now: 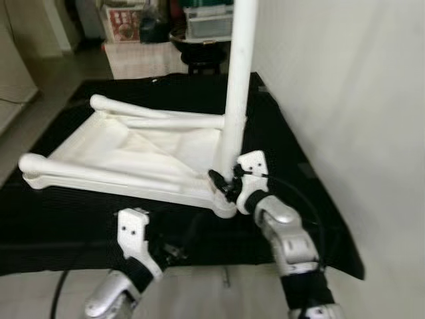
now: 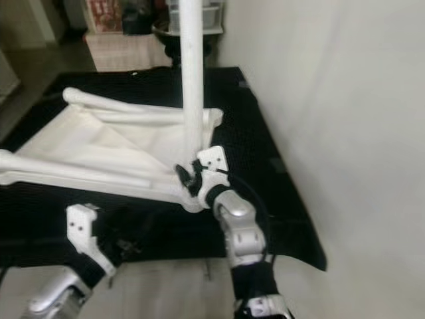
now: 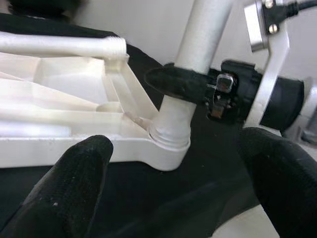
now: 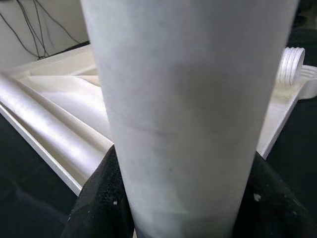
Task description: Building children table
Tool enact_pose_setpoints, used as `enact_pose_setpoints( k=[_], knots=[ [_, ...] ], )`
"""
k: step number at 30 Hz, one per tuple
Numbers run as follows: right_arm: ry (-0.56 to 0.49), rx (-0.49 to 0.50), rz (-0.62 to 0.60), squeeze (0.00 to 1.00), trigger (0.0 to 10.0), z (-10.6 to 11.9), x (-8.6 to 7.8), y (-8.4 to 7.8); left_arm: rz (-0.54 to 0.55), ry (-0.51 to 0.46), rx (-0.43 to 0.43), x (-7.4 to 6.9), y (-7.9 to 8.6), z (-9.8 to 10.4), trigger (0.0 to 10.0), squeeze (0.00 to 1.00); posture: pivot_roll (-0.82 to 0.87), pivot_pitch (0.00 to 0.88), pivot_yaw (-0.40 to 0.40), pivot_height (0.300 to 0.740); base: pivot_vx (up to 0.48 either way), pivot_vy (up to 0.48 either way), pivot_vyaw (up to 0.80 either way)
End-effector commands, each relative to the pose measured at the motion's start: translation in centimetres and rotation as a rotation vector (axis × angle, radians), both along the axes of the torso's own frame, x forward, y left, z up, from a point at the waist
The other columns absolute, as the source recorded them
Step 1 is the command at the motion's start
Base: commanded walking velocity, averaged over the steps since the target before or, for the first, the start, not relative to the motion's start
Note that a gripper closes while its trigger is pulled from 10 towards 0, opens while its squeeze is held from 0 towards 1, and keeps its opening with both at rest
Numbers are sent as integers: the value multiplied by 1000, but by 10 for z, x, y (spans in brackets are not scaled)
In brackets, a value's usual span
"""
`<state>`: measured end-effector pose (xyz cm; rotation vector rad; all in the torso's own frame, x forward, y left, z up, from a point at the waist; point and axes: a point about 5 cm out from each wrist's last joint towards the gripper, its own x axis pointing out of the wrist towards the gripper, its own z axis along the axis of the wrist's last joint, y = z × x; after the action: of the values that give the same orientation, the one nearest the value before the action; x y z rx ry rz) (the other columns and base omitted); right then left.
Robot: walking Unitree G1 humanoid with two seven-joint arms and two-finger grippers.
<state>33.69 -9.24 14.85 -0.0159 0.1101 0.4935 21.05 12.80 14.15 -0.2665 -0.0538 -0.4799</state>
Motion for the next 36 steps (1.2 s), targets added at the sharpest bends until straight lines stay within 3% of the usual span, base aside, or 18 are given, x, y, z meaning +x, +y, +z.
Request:
enact_pose_setpoints(
  k=[1, 2, 3, 4, 5, 8, 9, 11, 13, 14, 15, 16, 17, 25, 28, 36],
  knots=[
    [104, -13, -29, 0, 0, -20, -3, -6, -11, 19, 16, 0, 1, -3, 10000, 0, 1, 76, -16, 740, 0, 0, 0],
    [105, -29, -12, 0, 0, -18, -5, -1, -3, 18, 15, 0, 1, -3, 10000, 0, 4, 77, -15, 740, 0, 0, 0],
    [121, -27, 51, 43, 10000, -16, -7, 5, 4, 17, 15, 0, 2, -3, 10000, 0, 10, 77, -16, 740, 0, 0, 0],
    [137, -9, 96, 969, 10000, -14, -7, 8, 8, 16, 14, -1, 2, -3, 10000, 0, 11, 77, -18, 740, 0, 0, 0],
    [151, 1, 139, 1000, 10000, -11, -7, 11, 10, 15, 14, -1, 2, -3, 10000, 0, 11, 78, -19, 740, 0, 0, 0],
    [93, 11, 357, 1000, 10000, 7, -7, 20, 5, 16, 11, -1, 1, -2, 10000, 0, 11, 80, -19, 740, 0, 0, 0],
    [93, 11, 357, 1000, 10000, 7, -7, 20, 5, 16, 11, -1, 1, -2, 10000, 0, 11, 80, -19, 740, 0, 0, 0],
    [22, -19, 551, 1000, 10000, 20, -6, 21, 0, 17, 8, -1, 0, -2, 10000, 0, 14, 82, -22, 740, 0, 0, 0],
    [7, -36, 622, 1000, 10000, 23, -5, 20, -1, 17, 7, -1, 0, -2, 10000, 0, 15, 84, -23, 740, 0, 0, 0],
    [1, -51, 686, 753, 10000, 26, -4, 19, -2, 17, 6, -2, -1, -2, 10000, 0, 17, 85, -24, 740, 0, 0, 0],
    [1, -51, 686, 753, 10000, 26, -4, 19, -2, 17, 6, -2, -1, -2, 10000, 0, 17, 85, -24, 740, 0, 0, 0],
    [-8, -74, 728, 67, 10000, 28, -2, 18, -2, 17, 5, -2, -1, -2, 10000, 0, 18, 86, -25, 740, 0, 0, 0],
    [4, -85, 775, 0, 10000, 29, 1, 17, -2, 17, 4, -2, -1, -1, 10000, 0, 20, 90, -26, 740, 0, 0, 0],
    [45, -108, 866, 0, 10000, 33, 16, 14, 1, 17, -1, -5, -3, -1, 10000, 0, 36, 101, -31, 740, 0, 0, 0],
    [52, -71, 899, 0, 10000, 39, 22, 17, -1, 19, -4, -7, -5, 0, 10000, 0, 44, 108, -37, 740, 0, 0, 0],
    [76, -85, 970, 0, 10000, 35, 22, 18, -1, 21, -6, -9, -7, 0, 10000, 0, 51, 111, -42, 740, 0, 0, 0]
  ],
)
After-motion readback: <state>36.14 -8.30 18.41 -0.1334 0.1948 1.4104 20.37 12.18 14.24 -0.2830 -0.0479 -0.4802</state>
